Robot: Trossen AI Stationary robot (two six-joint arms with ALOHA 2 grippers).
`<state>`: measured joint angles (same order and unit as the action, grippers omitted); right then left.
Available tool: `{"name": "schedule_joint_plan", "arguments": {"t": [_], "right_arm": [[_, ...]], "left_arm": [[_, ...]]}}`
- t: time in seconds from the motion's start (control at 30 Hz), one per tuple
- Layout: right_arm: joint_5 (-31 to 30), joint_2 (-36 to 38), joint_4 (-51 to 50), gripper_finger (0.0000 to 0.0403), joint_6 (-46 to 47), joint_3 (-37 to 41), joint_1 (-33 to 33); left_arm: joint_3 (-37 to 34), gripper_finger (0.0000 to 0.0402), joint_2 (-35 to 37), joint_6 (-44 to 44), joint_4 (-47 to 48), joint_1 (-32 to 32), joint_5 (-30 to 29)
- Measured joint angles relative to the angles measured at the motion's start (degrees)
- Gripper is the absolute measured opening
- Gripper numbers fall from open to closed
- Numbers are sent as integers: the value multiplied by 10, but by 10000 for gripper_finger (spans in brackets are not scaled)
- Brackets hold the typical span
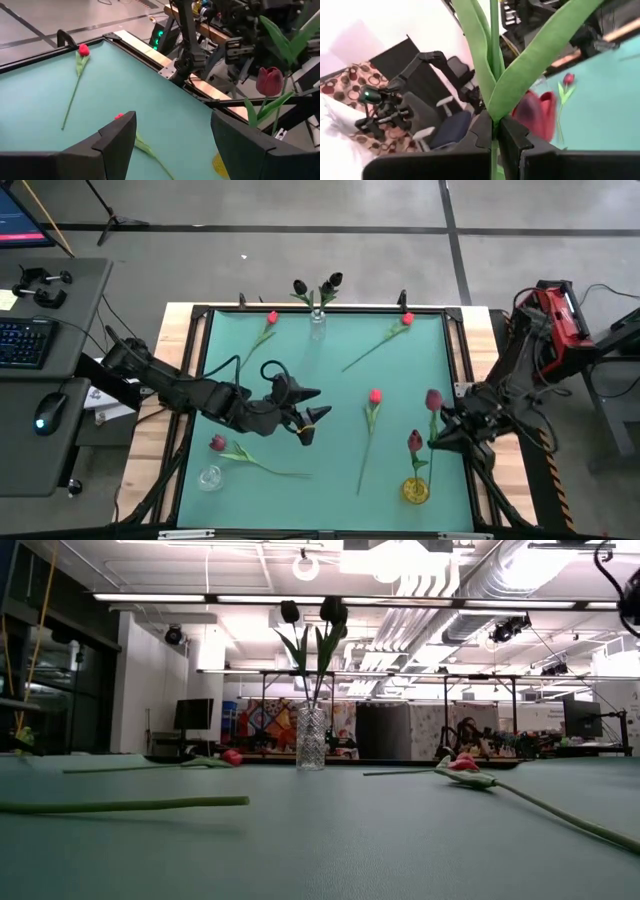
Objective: Sort flowers into vase by color
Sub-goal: Put the right dark red tulip into the yellow vase
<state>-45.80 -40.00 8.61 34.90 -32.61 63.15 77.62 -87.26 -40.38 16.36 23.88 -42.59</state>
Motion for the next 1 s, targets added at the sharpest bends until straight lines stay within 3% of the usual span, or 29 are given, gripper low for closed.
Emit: {"name": "schedule_joint_plan", "arguments": {"t": [0.2,0.43,1.0], "right_arm": [[-99,-56,55,0,-73,7,65],[-165,-109,54,0,-93,7,82],[-134,-131,50,0,-79,7,112]], "left_arm": [[0,246,0,0,0,-2,-13],[0,246,0,0,-12,-2,-17],[0,246,0,-20,-30,-2,-16]]}}
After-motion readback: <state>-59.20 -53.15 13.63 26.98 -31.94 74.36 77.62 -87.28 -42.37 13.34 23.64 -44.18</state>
